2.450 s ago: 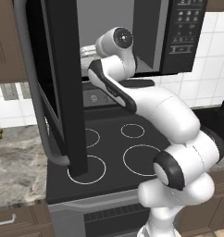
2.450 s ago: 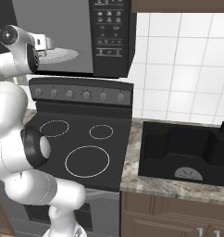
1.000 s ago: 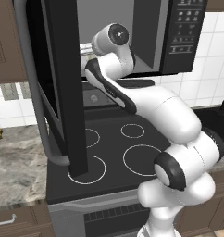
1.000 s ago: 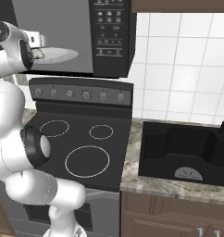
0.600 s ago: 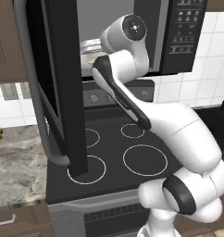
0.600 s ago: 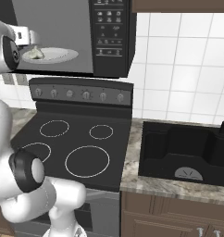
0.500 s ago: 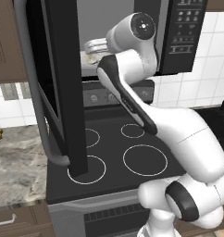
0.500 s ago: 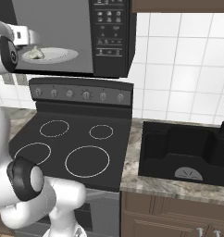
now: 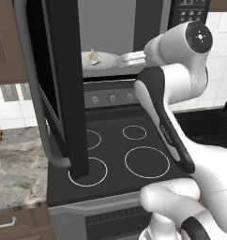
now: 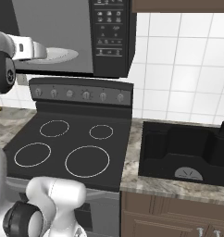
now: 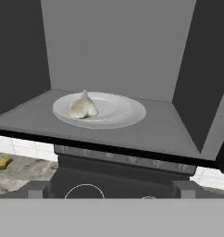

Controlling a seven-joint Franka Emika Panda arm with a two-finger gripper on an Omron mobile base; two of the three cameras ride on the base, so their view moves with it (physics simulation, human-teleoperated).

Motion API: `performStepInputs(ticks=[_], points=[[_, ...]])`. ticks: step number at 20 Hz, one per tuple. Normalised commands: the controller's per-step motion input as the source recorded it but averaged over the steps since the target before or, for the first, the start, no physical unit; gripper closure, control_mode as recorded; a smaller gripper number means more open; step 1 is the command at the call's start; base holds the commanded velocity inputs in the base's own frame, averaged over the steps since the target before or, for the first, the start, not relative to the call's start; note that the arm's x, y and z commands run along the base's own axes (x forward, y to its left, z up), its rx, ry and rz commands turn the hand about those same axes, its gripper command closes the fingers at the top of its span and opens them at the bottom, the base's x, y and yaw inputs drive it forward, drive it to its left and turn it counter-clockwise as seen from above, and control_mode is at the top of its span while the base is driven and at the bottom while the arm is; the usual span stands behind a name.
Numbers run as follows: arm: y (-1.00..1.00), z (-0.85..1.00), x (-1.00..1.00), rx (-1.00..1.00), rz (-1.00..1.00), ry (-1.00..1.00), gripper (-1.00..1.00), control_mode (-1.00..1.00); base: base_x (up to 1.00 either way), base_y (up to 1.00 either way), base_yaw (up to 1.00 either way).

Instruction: Pick the garlic from the counter and place it in the microwave. Then turn on the microwave.

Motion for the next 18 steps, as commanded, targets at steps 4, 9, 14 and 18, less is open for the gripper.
performStepInputs(ticks=[4, 9, 14, 18], points=[[-0.26, -0.79, -0.58, -0.03, 0.0, -0.05, -1.0, -1.0, 0.0, 0.0, 0.0], [-0.05, -0.7, -0.08, 0.0, 0.0, -0.01, -1.0, -1.0, 0.0, 0.0, 0.0], [0.0, -0.43, 0.01, 0.0, 0.0, 0.0, -1.0, -1.0, 0.0, 0.0, 0.0], [0.01, -0.33, 0.11, 0.0, 0.0, 0.0, -1.0, -1.0, 0.0, 0.0, 0.0]])
